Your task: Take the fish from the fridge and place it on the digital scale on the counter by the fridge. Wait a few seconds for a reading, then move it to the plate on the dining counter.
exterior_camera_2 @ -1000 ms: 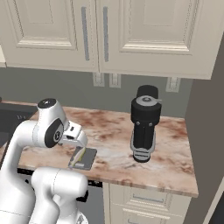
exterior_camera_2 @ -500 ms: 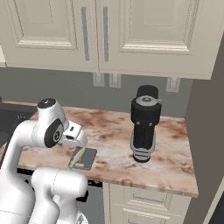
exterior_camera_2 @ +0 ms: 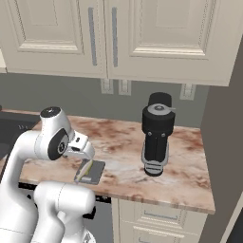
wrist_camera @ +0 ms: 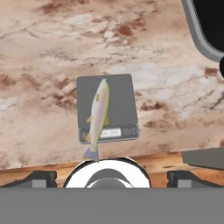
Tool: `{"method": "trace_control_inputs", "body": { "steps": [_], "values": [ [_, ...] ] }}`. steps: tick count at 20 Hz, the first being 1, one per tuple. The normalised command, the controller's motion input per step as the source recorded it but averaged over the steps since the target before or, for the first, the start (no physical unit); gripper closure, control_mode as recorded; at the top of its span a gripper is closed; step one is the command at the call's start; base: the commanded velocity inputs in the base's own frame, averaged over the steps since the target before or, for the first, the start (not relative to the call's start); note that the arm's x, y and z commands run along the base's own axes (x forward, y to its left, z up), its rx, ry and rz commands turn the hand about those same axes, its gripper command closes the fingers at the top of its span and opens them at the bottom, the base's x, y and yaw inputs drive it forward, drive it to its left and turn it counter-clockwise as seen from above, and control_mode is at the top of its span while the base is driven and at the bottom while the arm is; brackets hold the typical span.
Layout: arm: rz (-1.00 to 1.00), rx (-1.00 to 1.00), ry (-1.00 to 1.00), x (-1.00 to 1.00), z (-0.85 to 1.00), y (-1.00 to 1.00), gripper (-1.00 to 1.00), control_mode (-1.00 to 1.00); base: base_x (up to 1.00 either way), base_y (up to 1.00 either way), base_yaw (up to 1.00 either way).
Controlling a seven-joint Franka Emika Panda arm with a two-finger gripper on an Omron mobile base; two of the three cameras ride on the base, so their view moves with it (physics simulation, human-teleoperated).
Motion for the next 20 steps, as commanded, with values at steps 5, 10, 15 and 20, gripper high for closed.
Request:
{"method": "trace_control_inputs", "body": {
  "steps": [5, 10, 15, 20],
  "values": [
    [0.00, 0.00, 0.00, 0.00, -0.01, 0.00, -1.00, -1.00, 0.00, 0.00, 0.00],
    [0.00, 0.00, 0.00, 0.00, -0.06, 0.00, -1.00, -1.00, 0.00, 0.00, 0.00],
    [0.00, 0.00, 0.04, 0.00, -0.27, 0.01, -1.00, -1.00, 0.00, 0.00, 0.00],
    [0.00, 0.00, 0.08, 0.04, -0.40, 0.03, -1.00, -1.00, 0.00, 0.00, 0.00]
  ]
}}
